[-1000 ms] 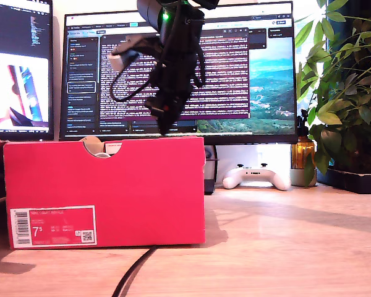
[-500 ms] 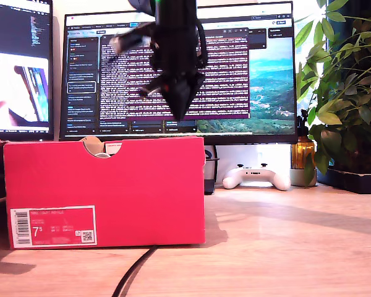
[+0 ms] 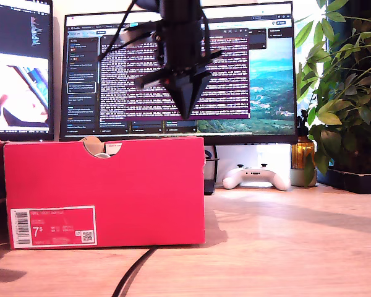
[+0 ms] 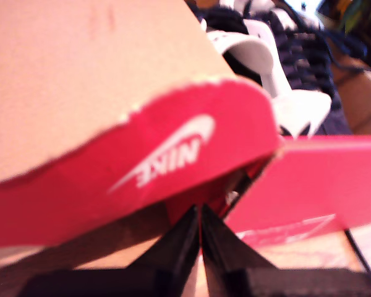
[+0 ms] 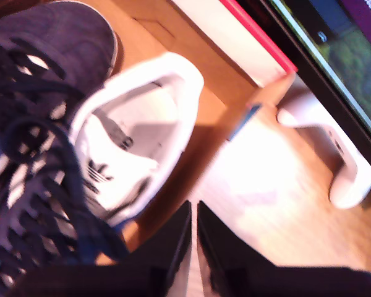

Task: Pack the blue shoes by picking the first shoe and placing it inside the red shoebox, left side, then picking and rotating the second shoe and placing it in the shoebox

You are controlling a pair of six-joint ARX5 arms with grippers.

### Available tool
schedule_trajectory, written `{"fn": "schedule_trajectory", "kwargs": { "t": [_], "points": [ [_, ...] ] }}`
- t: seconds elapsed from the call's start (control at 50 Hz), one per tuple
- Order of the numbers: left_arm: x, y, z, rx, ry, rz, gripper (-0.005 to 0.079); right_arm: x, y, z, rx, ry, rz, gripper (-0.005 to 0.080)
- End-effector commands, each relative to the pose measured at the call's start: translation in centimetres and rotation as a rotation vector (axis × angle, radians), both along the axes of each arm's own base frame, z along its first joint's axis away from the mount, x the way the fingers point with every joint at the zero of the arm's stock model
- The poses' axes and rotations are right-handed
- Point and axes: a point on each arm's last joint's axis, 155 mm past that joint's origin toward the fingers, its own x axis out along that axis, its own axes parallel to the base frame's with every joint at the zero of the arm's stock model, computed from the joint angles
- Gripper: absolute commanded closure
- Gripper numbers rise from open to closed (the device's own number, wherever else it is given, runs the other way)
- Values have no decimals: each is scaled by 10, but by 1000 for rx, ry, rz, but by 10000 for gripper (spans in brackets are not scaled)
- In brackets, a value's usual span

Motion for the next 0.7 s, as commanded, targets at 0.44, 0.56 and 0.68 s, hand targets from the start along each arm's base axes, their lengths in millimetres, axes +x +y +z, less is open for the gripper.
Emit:
{"fn": "schedule_trajectory", "kwargs": {
  "t": [0.44, 0.56, 0.68],
  "points": [
    [-21, 30, -13, 112, 36, 96, 764, 1, -27, 51, 94, -52, -39, 757],
    [-22, 40, -11, 131, 24, 145, 764, 0, -28, 54, 104, -53, -38, 757],
    [-20, 51, -6, 145, 1, 200, 764, -1, -28, 54, 103, -51, -37, 757]
  ]
}}
